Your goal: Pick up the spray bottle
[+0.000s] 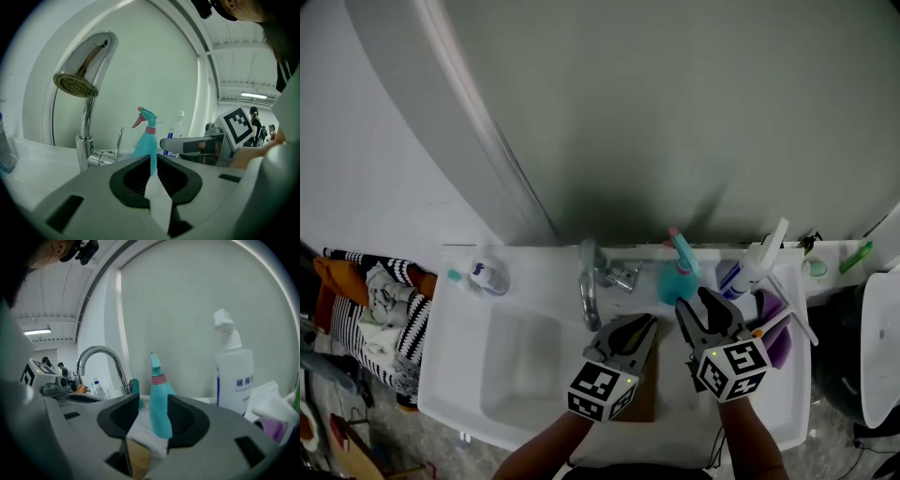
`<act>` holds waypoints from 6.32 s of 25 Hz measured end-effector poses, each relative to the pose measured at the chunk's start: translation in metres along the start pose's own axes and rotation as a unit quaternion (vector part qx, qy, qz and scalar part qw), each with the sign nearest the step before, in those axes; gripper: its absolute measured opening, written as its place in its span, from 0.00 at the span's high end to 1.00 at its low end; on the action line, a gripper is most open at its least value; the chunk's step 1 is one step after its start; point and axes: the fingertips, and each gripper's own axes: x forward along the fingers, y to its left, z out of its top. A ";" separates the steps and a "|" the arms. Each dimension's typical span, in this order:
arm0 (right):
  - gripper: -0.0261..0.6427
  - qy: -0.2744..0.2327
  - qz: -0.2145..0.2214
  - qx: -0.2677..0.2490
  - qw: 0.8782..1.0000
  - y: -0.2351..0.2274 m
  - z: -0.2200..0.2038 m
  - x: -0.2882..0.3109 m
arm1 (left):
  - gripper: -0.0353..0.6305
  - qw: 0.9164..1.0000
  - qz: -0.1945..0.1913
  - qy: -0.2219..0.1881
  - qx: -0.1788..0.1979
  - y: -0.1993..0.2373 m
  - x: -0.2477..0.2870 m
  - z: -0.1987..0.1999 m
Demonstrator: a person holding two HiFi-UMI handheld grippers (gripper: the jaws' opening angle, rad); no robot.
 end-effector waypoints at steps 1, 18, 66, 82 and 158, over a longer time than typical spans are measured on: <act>0.72 -0.003 -0.002 -0.003 1.000 -0.002 0.002 0.003 | 0.91 1.000 0.001 -0.001 0.001 0.001 0.001 0.000; 0.63 -0.024 -0.018 -0.101 0.994 -0.010 0.030 0.066 | 0.91 1.000 0.010 0.001 0.022 0.000 0.012 -0.003; 0.66 -0.025 -0.053 -0.127 0.990 0.061 0.036 -0.046 | 0.91 0.999 -0.019 -0.026 0.021 -0.053 -0.089 -0.003; 0.66 -0.038 -0.061 -0.110 0.991 0.123 0.021 -0.125 | 0.91 0.999 -0.030 -0.037 0.022 -0.090 -0.168 -0.014; 0.66 -0.034 -0.028 -0.072 0.996 0.243 -0.041 -0.255 | 0.94 0.998 -0.007 -0.060 0.022 -0.115 -0.297 -0.041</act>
